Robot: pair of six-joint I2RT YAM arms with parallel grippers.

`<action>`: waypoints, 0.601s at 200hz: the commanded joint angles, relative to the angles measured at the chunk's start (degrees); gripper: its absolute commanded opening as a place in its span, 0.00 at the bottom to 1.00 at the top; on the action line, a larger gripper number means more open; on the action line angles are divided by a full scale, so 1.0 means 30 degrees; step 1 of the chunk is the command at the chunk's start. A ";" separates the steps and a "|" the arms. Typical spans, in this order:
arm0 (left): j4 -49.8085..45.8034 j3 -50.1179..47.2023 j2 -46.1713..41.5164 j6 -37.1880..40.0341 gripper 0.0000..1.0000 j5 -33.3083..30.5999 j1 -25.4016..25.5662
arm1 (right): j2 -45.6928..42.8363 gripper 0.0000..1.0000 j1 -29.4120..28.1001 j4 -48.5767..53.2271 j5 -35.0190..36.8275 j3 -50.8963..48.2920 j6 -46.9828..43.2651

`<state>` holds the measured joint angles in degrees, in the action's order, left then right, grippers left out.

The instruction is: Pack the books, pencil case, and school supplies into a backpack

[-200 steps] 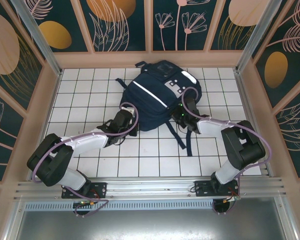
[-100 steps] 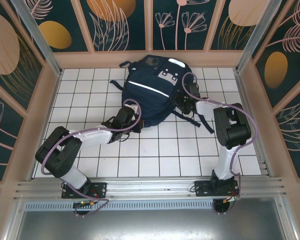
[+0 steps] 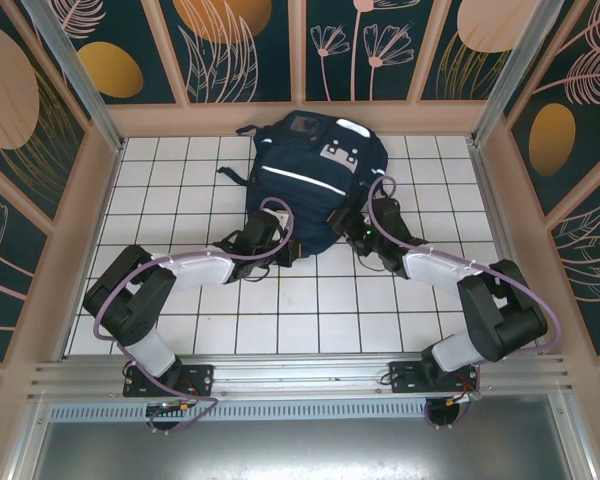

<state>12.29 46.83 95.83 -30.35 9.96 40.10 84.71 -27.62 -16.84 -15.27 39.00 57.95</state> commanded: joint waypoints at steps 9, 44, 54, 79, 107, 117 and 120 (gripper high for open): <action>0.0546 0.0707 0.0107 -0.0218 0.00 0.0847 0.0606 | 0.1212 0.67 -0.0962 -0.3211 -0.1286 -0.0268 0.2328; 0.0580 0.0797 -0.0131 -0.0284 0.00 0.0933 0.1041 | 0.2102 0.67 -0.1684 -0.4117 -0.0593 -0.0053 0.2169; 0.0549 0.0782 -0.0211 -0.0313 0.00 0.0939 0.1077 | 0.2204 0.65 -0.1789 -0.4344 -0.0367 -0.0083 0.2131; 0.0400 0.0767 -0.0519 -0.0171 0.00 0.0772 0.1078 | 0.2638 0.43 -0.1811 -0.4484 -0.0055 0.0024 0.2015; -0.0541 0.0767 -0.0799 0.0327 0.00 -0.0488 0.1076 | 0.2582 0.00 -0.1810 -0.3597 0.0592 0.0262 0.1519; -0.0869 0.0718 -0.0829 0.0489 0.00 -0.1029 0.1049 | 0.2429 0.00 -0.1826 -0.3137 0.0805 0.0338 0.1179; -0.0922 0.0695 -0.0816 0.0519 0.00 -0.1110 0.1049 | 0.2382 0.00 -0.1820 -0.2966 0.0910 0.0370 0.1075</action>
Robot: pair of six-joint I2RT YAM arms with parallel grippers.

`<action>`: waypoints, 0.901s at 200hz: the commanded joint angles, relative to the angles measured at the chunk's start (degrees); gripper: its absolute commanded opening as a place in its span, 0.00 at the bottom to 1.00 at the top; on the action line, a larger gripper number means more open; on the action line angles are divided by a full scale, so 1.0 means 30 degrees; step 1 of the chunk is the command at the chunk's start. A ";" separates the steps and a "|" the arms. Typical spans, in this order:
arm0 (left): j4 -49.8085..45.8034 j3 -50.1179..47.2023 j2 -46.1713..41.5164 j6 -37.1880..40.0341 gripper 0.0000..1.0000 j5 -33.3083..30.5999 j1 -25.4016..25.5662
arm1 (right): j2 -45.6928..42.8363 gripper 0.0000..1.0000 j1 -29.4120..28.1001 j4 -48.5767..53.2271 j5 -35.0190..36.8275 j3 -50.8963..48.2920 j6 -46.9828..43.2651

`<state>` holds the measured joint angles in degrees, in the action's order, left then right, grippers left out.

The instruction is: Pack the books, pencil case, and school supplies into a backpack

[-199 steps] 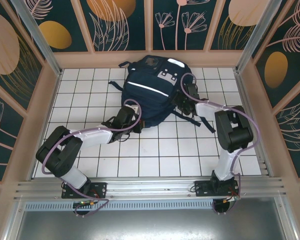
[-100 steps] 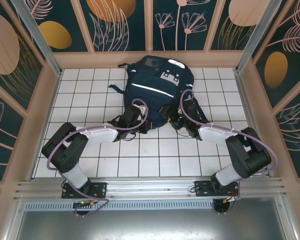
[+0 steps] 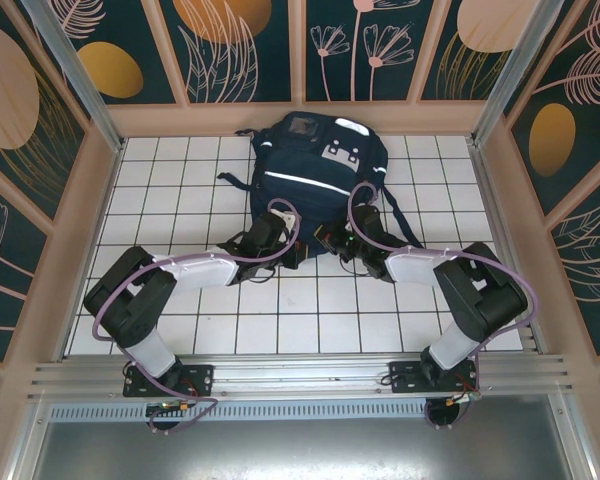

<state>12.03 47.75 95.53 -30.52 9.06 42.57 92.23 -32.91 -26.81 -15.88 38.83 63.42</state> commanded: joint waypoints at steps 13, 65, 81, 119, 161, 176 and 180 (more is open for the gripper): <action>-0.0993 0.0253 -0.0809 0.0697 0.00 -0.1169 0.0146 | -0.0388 0.00 -0.0048 0.0945 0.1514 0.0504 -0.1185; -0.1336 -0.0255 -0.1617 0.0802 0.00 -0.1629 -0.0852 | -0.0947 0.00 0.0032 0.3151 0.2654 0.0807 -0.2574; -0.1562 -0.0322 -0.1832 0.0909 0.00 -0.1614 -0.1206 | -0.1093 0.00 0.0099 0.3386 0.2921 0.0700 -0.2765; -0.1799 -0.0754 -0.2303 0.1151 0.00 -0.1708 -0.1899 | -0.1631 0.00 0.0315 0.4064 0.3308 0.0539 -0.3189; -0.1883 -0.1107 -0.2252 0.0952 0.00 -0.1986 -0.2343 | -0.2211 0.00 0.0400 0.4584 0.3328 0.0275 -0.3713; -0.1929 -0.1208 -0.2252 0.0814 0.00 -0.2147 -0.2468 | -0.2330 0.00 0.1006 0.4923 0.3434 0.0313 -0.4123; -0.1942 -0.1208 -0.2252 0.0800 0.00 -0.2189 -0.2510 | -0.2344 0.00 0.1007 0.5054 0.3522 0.0324 -0.4246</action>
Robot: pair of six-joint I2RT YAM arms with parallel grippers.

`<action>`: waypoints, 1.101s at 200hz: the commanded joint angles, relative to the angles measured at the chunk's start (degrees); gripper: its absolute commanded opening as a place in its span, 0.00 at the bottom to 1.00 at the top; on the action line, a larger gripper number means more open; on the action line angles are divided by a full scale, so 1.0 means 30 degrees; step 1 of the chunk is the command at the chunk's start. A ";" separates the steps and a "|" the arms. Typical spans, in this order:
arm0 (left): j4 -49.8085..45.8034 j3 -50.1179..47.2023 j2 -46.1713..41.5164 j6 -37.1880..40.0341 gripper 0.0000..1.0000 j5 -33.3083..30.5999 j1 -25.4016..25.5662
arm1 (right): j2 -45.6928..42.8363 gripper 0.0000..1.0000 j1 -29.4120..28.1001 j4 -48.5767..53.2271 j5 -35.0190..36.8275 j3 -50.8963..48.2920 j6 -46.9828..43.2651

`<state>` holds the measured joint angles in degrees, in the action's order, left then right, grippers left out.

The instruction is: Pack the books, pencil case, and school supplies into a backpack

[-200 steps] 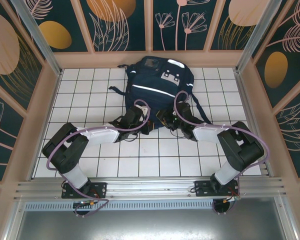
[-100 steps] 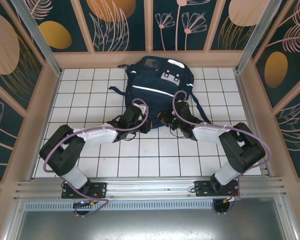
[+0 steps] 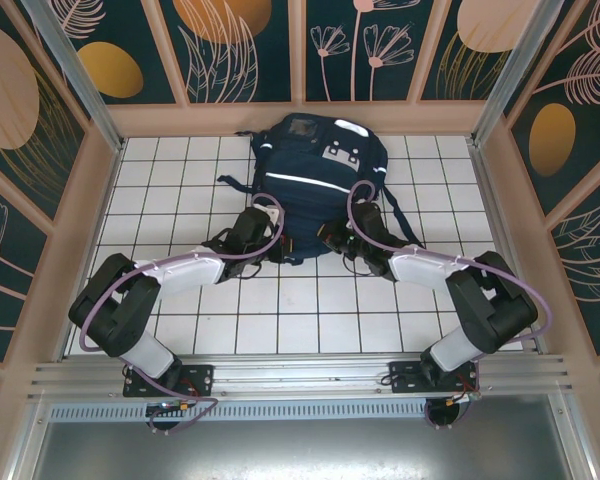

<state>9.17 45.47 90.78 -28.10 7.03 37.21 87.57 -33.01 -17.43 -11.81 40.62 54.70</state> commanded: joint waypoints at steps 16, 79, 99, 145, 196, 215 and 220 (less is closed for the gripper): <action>-0.1135 -0.0424 -0.0698 -0.0119 0.00 -0.1687 -0.0911 | -0.0707 0.00 0.1044 0.2521 0.2447 -0.0097 -0.1792; -0.1533 -0.0404 -0.0715 -0.0152 0.00 -0.1958 -0.1199 | -0.1022 0.00 0.2072 0.3792 0.3403 -0.0230 -0.2501; -0.1504 -0.0572 -0.0755 -0.0185 0.00 -0.1968 -0.1213 | -0.1637 0.00 0.2631 0.3877 0.3343 -0.0524 -0.2698; -0.1533 -0.0481 -0.0503 -0.0214 0.00 -0.1873 -0.1253 | -0.2510 0.00 0.3256 0.4845 0.3850 -0.0357 -0.3731; -0.1592 -0.0405 -0.0730 -0.0243 0.00 -0.1738 -0.1277 | -0.2999 0.00 0.5133 0.5842 0.4139 -0.0280 -0.4504; -0.1320 -0.0524 -0.0717 -0.0331 0.00 -0.1015 -0.1277 | -0.2955 0.00 0.5849 0.6124 0.4135 -0.0214 -0.4734; -0.1188 -0.0535 -0.0711 -0.0318 0.00 -0.0669 -0.1289 | -0.2953 0.00 0.5947 0.6175 0.4121 -0.0197 -0.4770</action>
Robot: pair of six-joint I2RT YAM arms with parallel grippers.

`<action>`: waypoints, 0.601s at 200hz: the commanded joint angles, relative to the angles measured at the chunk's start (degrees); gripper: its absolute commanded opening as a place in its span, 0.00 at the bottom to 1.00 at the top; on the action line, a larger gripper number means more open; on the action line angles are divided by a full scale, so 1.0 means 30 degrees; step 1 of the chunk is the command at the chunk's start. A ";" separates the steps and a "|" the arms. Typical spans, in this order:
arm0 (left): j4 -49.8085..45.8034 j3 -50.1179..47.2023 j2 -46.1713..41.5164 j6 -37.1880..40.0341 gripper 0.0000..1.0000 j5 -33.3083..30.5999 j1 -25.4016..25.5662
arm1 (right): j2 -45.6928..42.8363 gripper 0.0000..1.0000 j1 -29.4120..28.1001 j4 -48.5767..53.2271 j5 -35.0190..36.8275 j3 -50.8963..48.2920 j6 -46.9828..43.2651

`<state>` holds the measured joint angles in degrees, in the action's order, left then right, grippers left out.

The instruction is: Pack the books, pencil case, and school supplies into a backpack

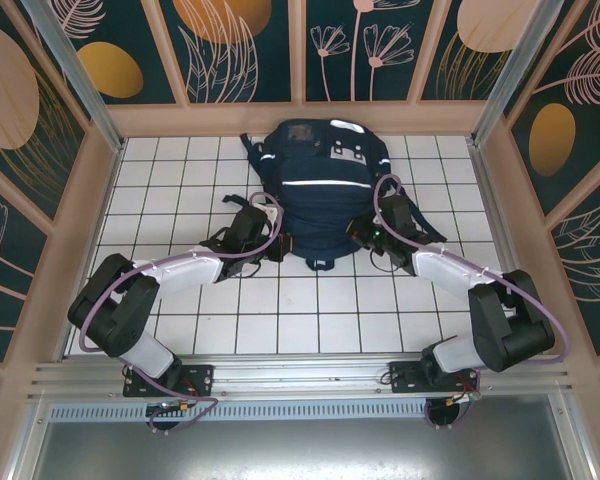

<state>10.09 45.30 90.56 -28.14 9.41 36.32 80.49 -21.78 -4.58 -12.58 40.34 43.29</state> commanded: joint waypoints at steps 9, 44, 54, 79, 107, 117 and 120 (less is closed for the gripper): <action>-0.1238 -0.0509 -0.0573 -0.0288 0.00 -0.0782 -0.0998 | -0.0625 0.00 0.2281 0.2003 0.4880 -0.0029 -0.1067; -0.0663 -0.0706 -0.0483 -0.0333 0.00 0.0617 -0.0928 | -0.0414 0.00 0.2314 0.2888 0.6829 0.0378 -0.1103; -0.0429 -0.0794 -0.0319 -0.0457 0.00 0.0892 -0.0903 | -0.0270 0.00 0.2322 0.2835 0.6637 0.0557 -0.1229; -0.0039 -0.0825 0.0155 -0.0649 0.00 0.1141 -0.0480 | -0.0442 0.30 0.2292 0.3041 0.6693 0.0880 -0.1109; 0.0443 -0.1121 0.0135 -0.0931 0.00 0.1082 -0.0289 | -0.3593 0.43 0.2456 0.3637 1.0662 -0.0241 0.0580; 0.0475 -0.1187 0.0083 -0.0958 0.00 0.1063 -0.0254 | -0.4628 0.46 0.2579 0.3359 1.1285 -0.0580 0.0677; 0.0479 -0.1210 0.0077 -0.0950 0.00 0.1062 -0.0231 | -0.4788 0.49 0.2654 0.3206 1.1338 -0.0591 0.0602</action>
<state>12.88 43.38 90.91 -29.54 14.94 36.36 73.73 -17.21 4.60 4.12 39.90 42.72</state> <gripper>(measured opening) 0.064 0.435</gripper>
